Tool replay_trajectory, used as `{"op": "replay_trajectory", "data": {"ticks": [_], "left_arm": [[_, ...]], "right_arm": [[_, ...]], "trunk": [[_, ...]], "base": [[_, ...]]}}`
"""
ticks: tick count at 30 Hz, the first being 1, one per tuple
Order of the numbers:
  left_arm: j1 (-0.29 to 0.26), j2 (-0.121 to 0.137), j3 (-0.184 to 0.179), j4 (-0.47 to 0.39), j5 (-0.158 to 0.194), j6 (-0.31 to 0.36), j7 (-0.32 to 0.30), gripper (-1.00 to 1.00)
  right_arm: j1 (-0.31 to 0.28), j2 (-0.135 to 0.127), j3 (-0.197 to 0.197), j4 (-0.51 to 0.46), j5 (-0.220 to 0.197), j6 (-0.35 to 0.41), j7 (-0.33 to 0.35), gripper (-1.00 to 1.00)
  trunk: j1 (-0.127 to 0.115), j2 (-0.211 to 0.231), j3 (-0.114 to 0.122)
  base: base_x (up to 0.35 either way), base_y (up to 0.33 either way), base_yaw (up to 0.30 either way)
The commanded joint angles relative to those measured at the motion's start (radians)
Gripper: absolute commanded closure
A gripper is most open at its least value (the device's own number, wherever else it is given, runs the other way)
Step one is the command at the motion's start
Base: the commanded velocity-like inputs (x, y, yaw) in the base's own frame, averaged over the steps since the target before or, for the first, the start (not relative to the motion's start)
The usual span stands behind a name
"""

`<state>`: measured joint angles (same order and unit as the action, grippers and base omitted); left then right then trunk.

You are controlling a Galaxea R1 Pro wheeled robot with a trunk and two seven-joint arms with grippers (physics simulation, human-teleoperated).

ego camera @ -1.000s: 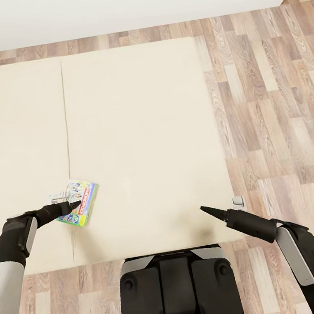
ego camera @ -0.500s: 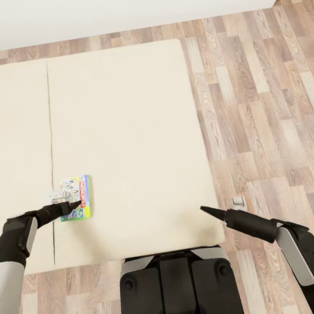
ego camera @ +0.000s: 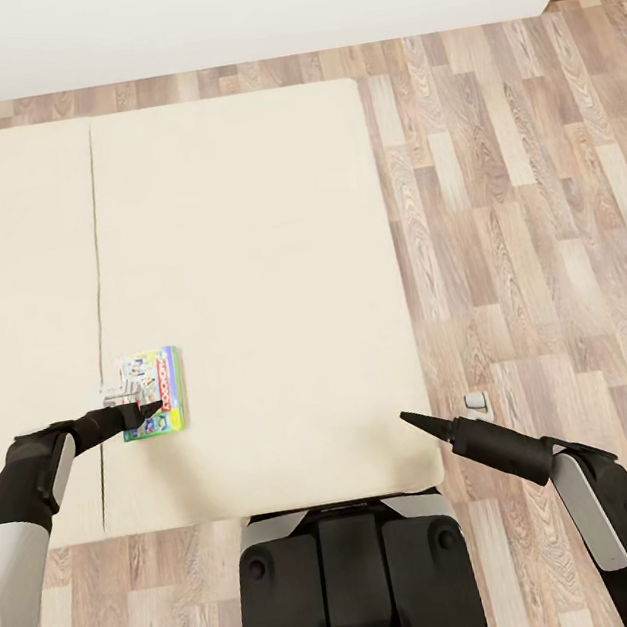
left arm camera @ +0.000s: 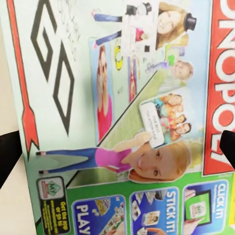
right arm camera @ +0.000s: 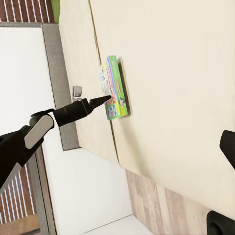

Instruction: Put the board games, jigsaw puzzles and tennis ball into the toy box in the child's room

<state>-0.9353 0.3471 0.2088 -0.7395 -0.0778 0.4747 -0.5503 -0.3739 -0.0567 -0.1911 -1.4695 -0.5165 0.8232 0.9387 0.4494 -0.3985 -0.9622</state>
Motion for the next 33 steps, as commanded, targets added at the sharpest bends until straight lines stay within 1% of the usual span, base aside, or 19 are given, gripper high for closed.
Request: {"op": "replay_trajectory", "data": {"ticks": [1, 5, 12, 17, 23, 28, 33], "left_arm": [[0.000, -0.001, 0.004, -0.001, -0.008, 0.005, -0.008, -1.00], [0.000, -0.002, 0.004, -0.001, -0.008, 0.005, -0.008, -1.00], [0.000, -0.003, 0.003, -0.001, -0.008, 0.005, -0.008, -1.00], [0.000, -0.003, 0.003, -0.001, -0.008, 0.005, -0.008, -1.00], [0.000, -0.003, 0.003, -0.001, -0.008, 0.005, -0.007, -1.00], [0.000, -0.005, 0.003, -0.001, -0.008, 0.006, -0.007, -1.00], [0.000, -0.005, 0.003, -0.001, -0.009, 0.006, -0.007, -1.00]], "right_arm": [[0.000, 0.000, -0.001, 0.000, -0.002, 0.005, 0.002, -1.00], [0.000, 0.000, -0.001, 0.000, -0.002, 0.005, 0.002, -1.00], [0.000, 0.000, -0.001, 0.000, -0.002, 0.005, 0.002, -1.00], [0.000, 0.000, -0.001, 0.000, -0.002, 0.005, 0.002, -1.00], [0.000, 0.000, -0.001, 0.000, -0.002, 0.005, 0.002, -1.00], [0.000, 0.000, -0.001, 0.000, -0.002, 0.005, 0.002, -1.00], [0.000, 0.000, -0.001, 0.000, -0.002, 0.005, 0.002, -1.00]], "trunk": [[0.001, -0.002, -0.001], [0.001, -0.002, -0.001], [0.001, -0.002, -0.001], [0.001, -0.002, -0.001], [0.001, -0.002, -0.001], [0.001, -0.002, -0.001], [0.001, -0.002, -0.001]], "base": [[0.000, -0.143, 0.000], [0.000, -0.194, 0.000], [0.000, -0.059, 0.000], [0.000, -0.187, 0.000], [0.000, -0.086, 0.000], [0.000, -0.213, 0.000], [0.000, -0.120, 0.000]]}}
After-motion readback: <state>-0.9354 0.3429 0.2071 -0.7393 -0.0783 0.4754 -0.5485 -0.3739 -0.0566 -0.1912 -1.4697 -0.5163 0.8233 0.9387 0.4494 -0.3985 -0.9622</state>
